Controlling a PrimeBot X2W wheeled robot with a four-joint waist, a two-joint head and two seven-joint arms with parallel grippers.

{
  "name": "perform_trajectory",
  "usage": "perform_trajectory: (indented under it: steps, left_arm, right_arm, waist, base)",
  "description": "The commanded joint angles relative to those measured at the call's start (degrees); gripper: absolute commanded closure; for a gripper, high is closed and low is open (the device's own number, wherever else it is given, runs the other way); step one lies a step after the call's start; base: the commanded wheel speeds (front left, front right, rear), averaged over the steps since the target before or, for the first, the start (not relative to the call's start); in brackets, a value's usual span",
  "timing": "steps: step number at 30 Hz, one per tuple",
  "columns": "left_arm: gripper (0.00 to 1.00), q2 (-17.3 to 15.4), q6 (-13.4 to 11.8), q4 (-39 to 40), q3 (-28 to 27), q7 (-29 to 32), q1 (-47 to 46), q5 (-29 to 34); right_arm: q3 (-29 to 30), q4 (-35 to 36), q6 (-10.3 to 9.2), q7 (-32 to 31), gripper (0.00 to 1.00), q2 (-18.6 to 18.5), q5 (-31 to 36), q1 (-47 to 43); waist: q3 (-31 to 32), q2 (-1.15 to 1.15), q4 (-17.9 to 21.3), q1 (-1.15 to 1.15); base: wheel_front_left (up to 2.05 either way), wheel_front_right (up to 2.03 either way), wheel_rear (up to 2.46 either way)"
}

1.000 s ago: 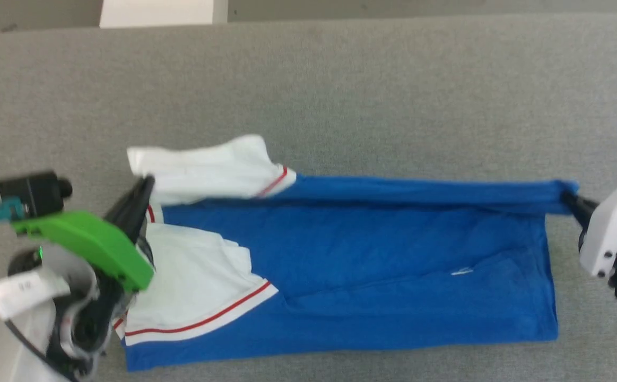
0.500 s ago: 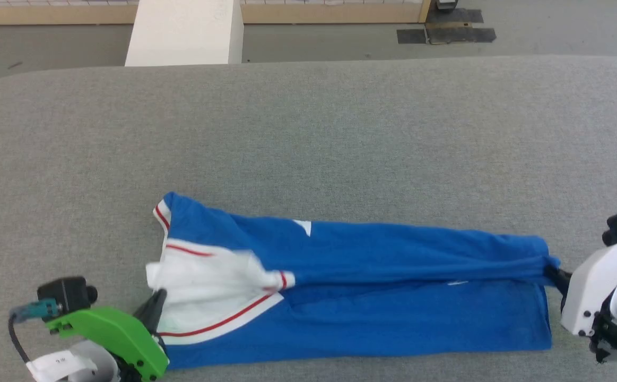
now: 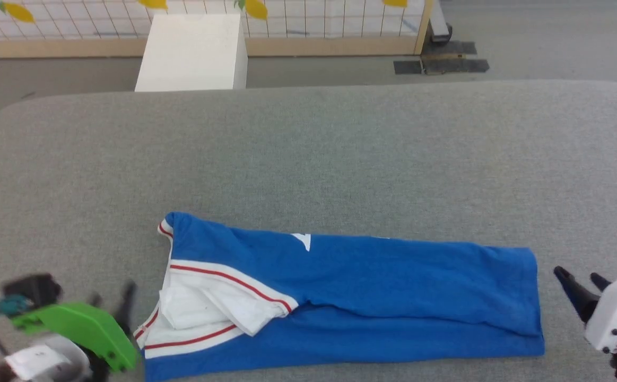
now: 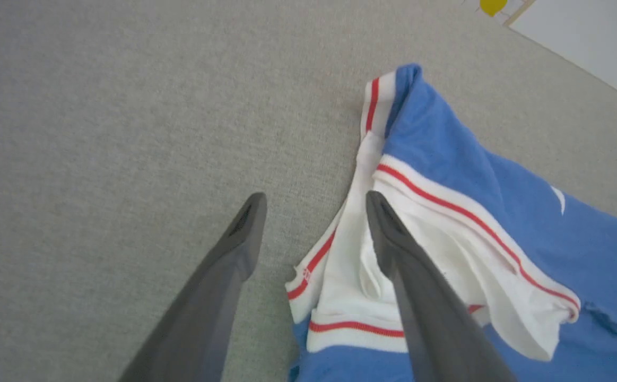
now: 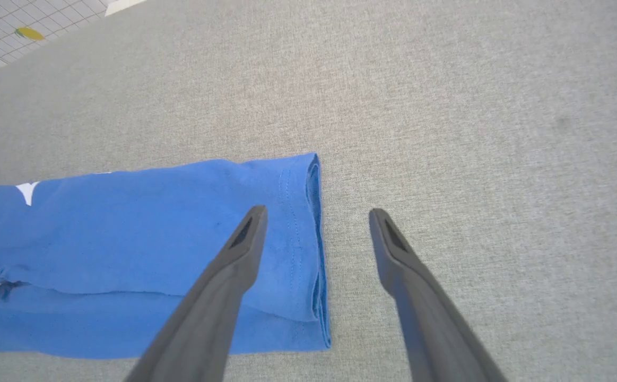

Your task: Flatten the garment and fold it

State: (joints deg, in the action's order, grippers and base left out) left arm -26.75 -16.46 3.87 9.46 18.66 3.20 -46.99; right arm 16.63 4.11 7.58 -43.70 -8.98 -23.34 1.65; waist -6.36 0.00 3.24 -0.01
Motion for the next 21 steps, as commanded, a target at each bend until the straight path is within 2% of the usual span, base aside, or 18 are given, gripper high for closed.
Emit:
perform_trajectory:
  steps: [1,4,8,13,17,21]
  left_arm:
    - [0.0,-1.0,0.0,1.3,-1.0,-2.6,-2.2,2.0]
    - [0.0,-2.4,1.2,3.1,-1.4,-9.1,-5.1,6.7]
    - [0.0,-3.1,4.4,2.6,-0.5,-19.2,-9.4,12.6]
    - [0.0,-1.9,7.3,-1.3,1.7,-29.4,-12.8,17.2]
    - [0.0,-0.2,8.4,-3.6,2.1,-32.8,-14.4,19.6]
    - [0.0,1.6,9.5,-5.3,1.7,-33.5,-14.8,20.8]
  right_arm:
    - [0.7,1.6,-0.09,-0.6,0.0,0.1,-0.2,-0.7]
    - [1.2,2.7,-0.09,-2.4,0.0,-0.1,0.3,-0.4]
    - [-0.7,0.9,-0.09,-4.9,0.0,-0.6,1.8,1.1]
    - [-4.2,-3.3,-0.09,-6.4,0.0,-1.4,4.2,3.8]
    - [-5.8,-6.7,-0.09,-6.1,0.0,-1.6,6.1,5.8]
    - [-7.2,-10.0,-0.09,-5.4,0.0,-1.7,7.3,7.2]
  waist:
    - [0.4,0.0,0.2,0.01]
    - [0.1,0.0,0.3,0.01]
    - [-1.4,0.0,0.1,0.01]
    - [-3.4,0.0,-0.4,0.01]
    - [-4.9,0.0,-0.6,0.01]
    - [-6.1,0.0,-0.8,0.01]
  base:
    - [0.0,0.0,0.0]
    - [0.0,0.0,0.0]
    - [0.0,0.0,0.0]
    - [0.0,0.0,0.0]
    - [0.0,0.0,0.0]
    - [0.0,0.0,0.0]
